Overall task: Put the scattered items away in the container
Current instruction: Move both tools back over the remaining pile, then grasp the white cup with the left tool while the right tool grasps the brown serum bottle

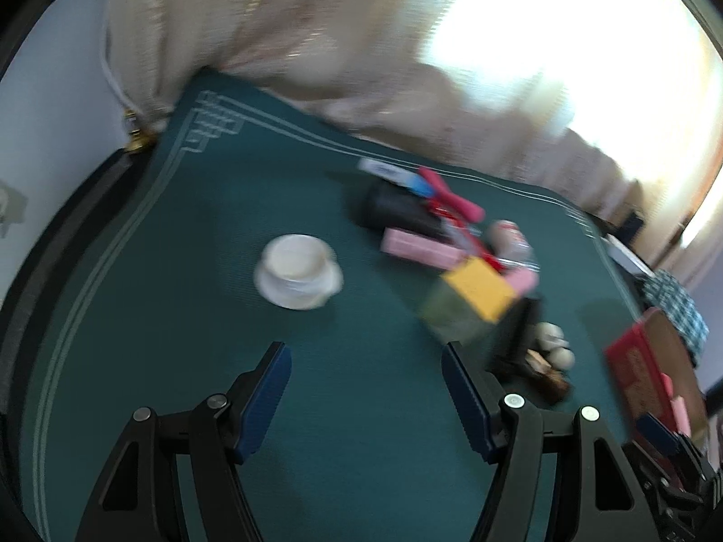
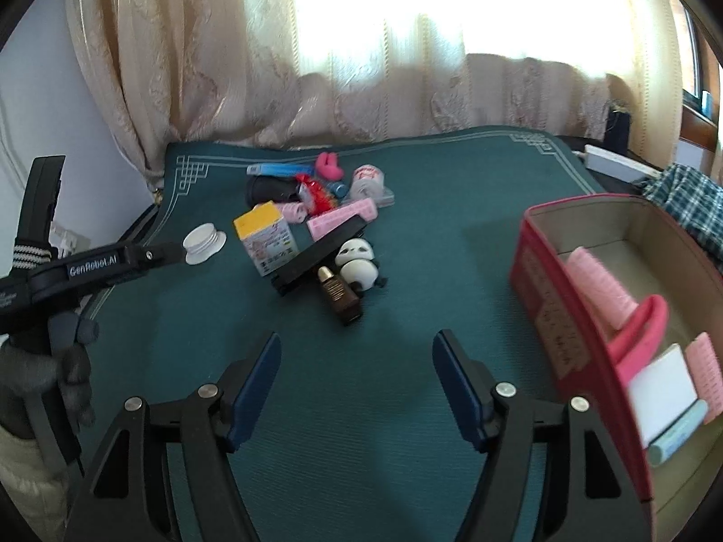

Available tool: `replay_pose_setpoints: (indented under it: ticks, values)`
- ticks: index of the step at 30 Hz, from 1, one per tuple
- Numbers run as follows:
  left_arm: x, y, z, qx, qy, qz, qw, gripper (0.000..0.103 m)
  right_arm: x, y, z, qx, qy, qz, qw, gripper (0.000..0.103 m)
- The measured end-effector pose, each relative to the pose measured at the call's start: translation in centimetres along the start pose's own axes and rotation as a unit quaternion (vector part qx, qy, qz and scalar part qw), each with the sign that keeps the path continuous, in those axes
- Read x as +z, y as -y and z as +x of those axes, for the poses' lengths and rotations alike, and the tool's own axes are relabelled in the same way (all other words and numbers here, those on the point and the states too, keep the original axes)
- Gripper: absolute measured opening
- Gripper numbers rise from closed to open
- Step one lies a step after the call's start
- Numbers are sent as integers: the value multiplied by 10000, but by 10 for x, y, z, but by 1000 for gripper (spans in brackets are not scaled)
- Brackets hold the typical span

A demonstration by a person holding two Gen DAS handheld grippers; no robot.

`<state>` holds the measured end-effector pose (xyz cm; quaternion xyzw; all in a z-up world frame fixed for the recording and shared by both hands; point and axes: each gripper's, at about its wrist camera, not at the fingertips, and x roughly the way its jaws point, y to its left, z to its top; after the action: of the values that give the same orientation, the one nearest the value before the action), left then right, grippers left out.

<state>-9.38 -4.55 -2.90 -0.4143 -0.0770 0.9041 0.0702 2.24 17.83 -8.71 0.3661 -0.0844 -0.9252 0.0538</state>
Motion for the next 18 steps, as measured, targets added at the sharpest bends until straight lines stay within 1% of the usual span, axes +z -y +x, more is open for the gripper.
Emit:
replay_pose_setpoints:
  ticks: [4,6,12,18]
  values:
    - [11,-19,16,283,-55,-21,9996,71,-1,-5,9,16,-97,-6,10000,73]
    - [16,-23,26,357,-117,33,9993,71,-1,-4,12,15,-128,-7,9999,74]
    - [36,-21,63,513,-279,216,9981,71,-1,-3,20,0,-193,26,9998,74]
    - [48,-20,89,653,-338,158,9972,71,0,-2,25,-13,-251,25,9997,74]
